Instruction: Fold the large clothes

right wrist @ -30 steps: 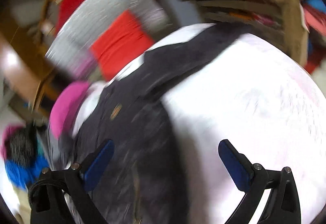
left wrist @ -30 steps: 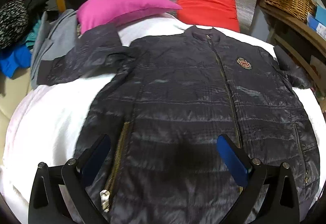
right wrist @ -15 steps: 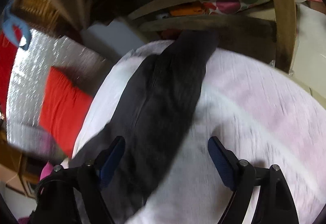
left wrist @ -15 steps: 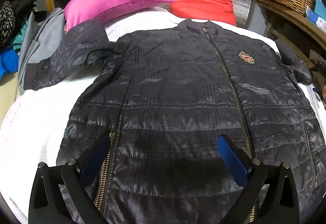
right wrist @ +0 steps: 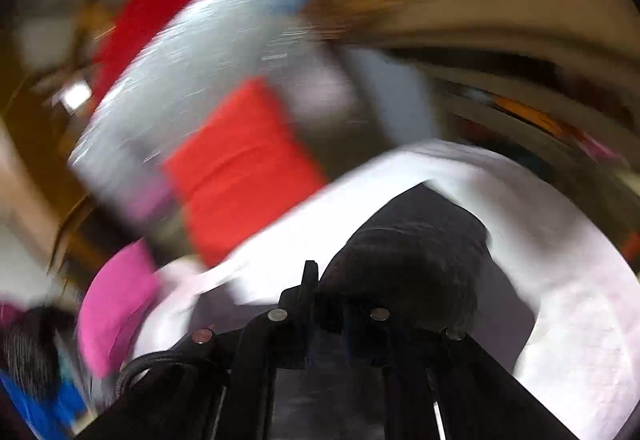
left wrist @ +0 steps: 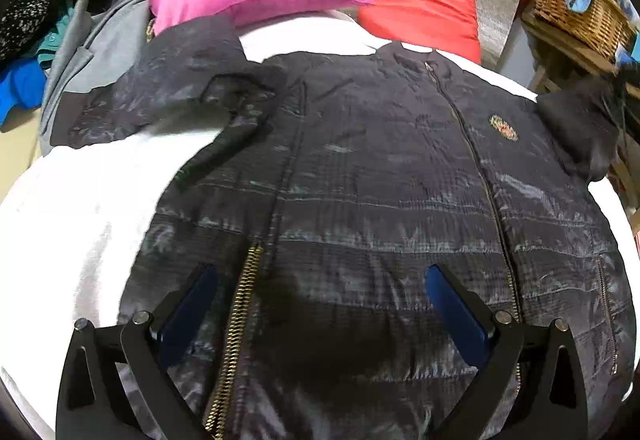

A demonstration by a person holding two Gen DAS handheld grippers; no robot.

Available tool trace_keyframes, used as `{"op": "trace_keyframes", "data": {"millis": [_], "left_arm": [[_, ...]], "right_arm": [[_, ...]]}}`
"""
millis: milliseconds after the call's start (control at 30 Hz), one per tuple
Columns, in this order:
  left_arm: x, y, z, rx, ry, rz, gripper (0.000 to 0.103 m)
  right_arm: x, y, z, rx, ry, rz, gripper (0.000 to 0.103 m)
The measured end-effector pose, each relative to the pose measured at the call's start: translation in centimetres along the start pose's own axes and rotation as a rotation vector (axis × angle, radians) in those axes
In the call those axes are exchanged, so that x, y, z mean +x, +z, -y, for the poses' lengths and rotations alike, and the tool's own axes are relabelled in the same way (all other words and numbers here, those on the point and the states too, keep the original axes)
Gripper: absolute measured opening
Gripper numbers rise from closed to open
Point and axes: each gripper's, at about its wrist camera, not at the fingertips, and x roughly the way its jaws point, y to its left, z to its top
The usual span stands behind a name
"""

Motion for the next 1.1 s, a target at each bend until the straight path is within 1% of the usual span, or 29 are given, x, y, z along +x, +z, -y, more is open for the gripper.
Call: {"op": "trace_keyframes", "data": {"millis": [33,67,133,200,267,333,367,400,467,533,633,733,800,833,867,900,1000,1033,1100], "left_arm": [[-0.3,0.0,-0.1,0.0,0.004,0.005,0.103],[-0.7,0.1,-0.3,0.001,0.01,0.012,0.103],[-1.5,0.3,-0.6,0.001,0.019,0.024,0.103],[-2.1,0.7,-0.9,-0.002,0.028,0.036,0.103],[-2.6,1.0,-1.1,-0.003,0.036,0.042,0.103],[-3.0,1.4,-1.1,0.004,0.04,0.047,0.103],[-3.1,1.7,-1.0,0.01,0.041,0.05,0.103],[-3.2,1.9,-0.9,0.017,0.043,0.054,0.103],[-3.2,2.8,-0.3,0.032,0.04,0.06,0.103],[-2.9,3.9,0.6,0.046,0.03,0.06,0.103],[-2.5,6.1,2.8,0.082,0.017,0.068,0.103],[-2.4,8.6,6.4,0.17,0.03,0.098,0.103],[-2.3,10.8,9.8,0.257,0.063,0.129,0.103],[-2.2,11.5,10.7,0.279,0.069,0.138,0.103],[-1.9,12.5,12.5,0.322,0.073,0.147,0.103],[-1.5,13.4,14.2,0.36,0.088,0.15,0.103],[0.1,15.6,17.2,0.396,0.105,0.131,0.103],[0.9,16.3,18.2,0.406,0.118,0.122,0.103],[2.5,17.4,20.4,0.452,0.16,0.115,0.103]], "right_arm": [[-0.1,-1.5,-3.4,-0.078,0.042,-0.01,0.011],[0.2,-2.9,-5.7,-0.124,0.072,-0.032,0.011],[1.3,-5.5,-8.4,-0.2,0.08,-0.061,0.011],[2.6,-9.5,-10.8,-0.267,0.107,-0.136,0.013],[4.7,-12.9,-11.9,-0.319,0.121,-0.232,0.03],[6.4,-14.7,-11.7,-0.337,0.146,-0.286,0.092],[6.4,-15.2,-11.5,-0.331,0.162,-0.291,0.096],[6.0,-15.5,-11.4,-0.316,0.181,-0.291,0.096],[4.9,-14.9,-10.4,-0.252,0.228,-0.275,0.096],[3.7,-13.9,-8.8,-0.171,0.271,-0.239,0.096],[1.6,-13.7,-6.0,-0.064,0.306,-0.192,0.097],[-0.3,-14.1,-2.9,0.052,0.33,-0.14,0.097],[-1.3,-14.4,-1.2,0.118,0.344,-0.112,0.097],[-1.9,-14.6,-0.3,0.148,0.359,-0.1,0.097],[-2.5,-14.9,0.4,0.169,0.375,-0.085,0.097],[-3.1,-15.1,1.1,0.188,0.39,-0.068,0.097],[-3.9,-16.2,2.7,0.228,0.404,-0.042,0.098],[-4.0,-16.0,2.9,0.229,0.401,-0.043,0.098],[-4.3,-15.6,3.0,0.229,0.423,-0.034,0.098]]}}
